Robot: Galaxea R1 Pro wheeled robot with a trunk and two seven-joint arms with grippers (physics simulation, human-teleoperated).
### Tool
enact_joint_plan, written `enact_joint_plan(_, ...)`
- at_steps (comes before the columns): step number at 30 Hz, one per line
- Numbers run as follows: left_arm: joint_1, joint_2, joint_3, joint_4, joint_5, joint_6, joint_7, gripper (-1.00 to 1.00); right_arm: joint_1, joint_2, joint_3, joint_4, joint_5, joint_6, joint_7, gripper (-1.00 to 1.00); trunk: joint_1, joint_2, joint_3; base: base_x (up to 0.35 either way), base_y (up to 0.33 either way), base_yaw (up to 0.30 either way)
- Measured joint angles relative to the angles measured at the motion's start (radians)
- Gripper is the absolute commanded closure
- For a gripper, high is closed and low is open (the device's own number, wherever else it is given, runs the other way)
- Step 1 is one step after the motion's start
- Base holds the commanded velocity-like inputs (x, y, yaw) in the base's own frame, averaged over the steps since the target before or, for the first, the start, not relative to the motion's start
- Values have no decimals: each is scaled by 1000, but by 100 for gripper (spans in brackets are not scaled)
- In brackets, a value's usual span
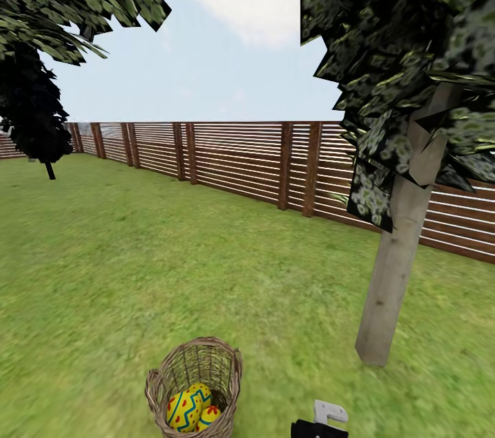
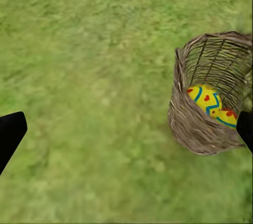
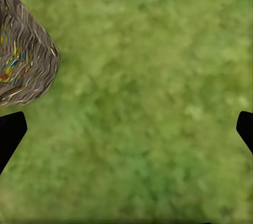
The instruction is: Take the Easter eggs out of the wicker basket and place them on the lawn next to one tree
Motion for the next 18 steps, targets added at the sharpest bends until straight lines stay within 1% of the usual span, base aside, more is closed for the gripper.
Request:
enact_joint_plan(1, -19, 0, -11, 0, -3, 19, 2, -100, 0, 0, 0, 0, 0, 0, 0, -100, 0, 0, 0, 0, 0, 0)
enact_joint_plan(2, -59, 1, -35, -1, -12, 58, 10, -100, 0, 0, 0, 0, 0, 0, 0, -100, 0, 0, 0, 0, 0, 0)
enact_joint_plan(5, -127, 1, -75, 0, -41, 107, 40, -100, 0, 0, 0, 0, 0, 0, 0, -100, 0, 0, 0, 0, 0, 0)
enact_joint_plan(6, -166, 1, -106, 0, -60, 131, 67, -100, 0, 0, 0, 0, 0, 0, 0, -100, 0, 0, 0, 0, 0, 0)
enact_joint_plan(7, -185, 1, -126, 0, -71, 143, 82, -100, 0, 0, 0, 0, 0, 0, 0, -100, 0, 0, 0, 0, 0, 0)
enact_joint_plan(8, -215, 0, -170, 0, -83, 166, 112, -100, 0, 0, 0, 0, 0, 0, 0, -100, 0, 0, 0, 0, 0, 0)
enact_joint_plan(9, -230, 1, -195, 0, -89, 178, 127, -100, 0, 0, 0, 0, 0, 0, 0, -100, 0, 0, 0, 0, 0, 0)
enact_joint_plan(11, -255, 1, -236, 1, -96, 202, 153, -100, 0, 0, 0, 0, 0, 0, 0, -100, 0, 0, 0, 0, 0, 0)
enact_joint_plan(12, -279, 1, -271, 1, -99, 223, 171, -100, 0, 0, 0, 0, 0, 0, 0, -100, 0, 0, 0, 0, 0, 0)
enact_joint_plan(15, -313, 0, -326, 4, -107, 251, 191, -100, 0, 0, 0, 0, 0, 0, 0, -100, 0, 0, 0, 0, 0, 0)
enact_joint_plan(16, -334, -1, -364, 15, -108, 267, 201, -100, 0, 0, 0, 0, 0, 0, 0, -100, 0, 0, 0, 0, 0, 0)
enact_joint_plan(18, -356, -1, -404, 30, -112, 282, 214, -100, 0, 0, 0, 0, 0, 0, 0, -100, 0, 0, 0, 0, 0, 0)
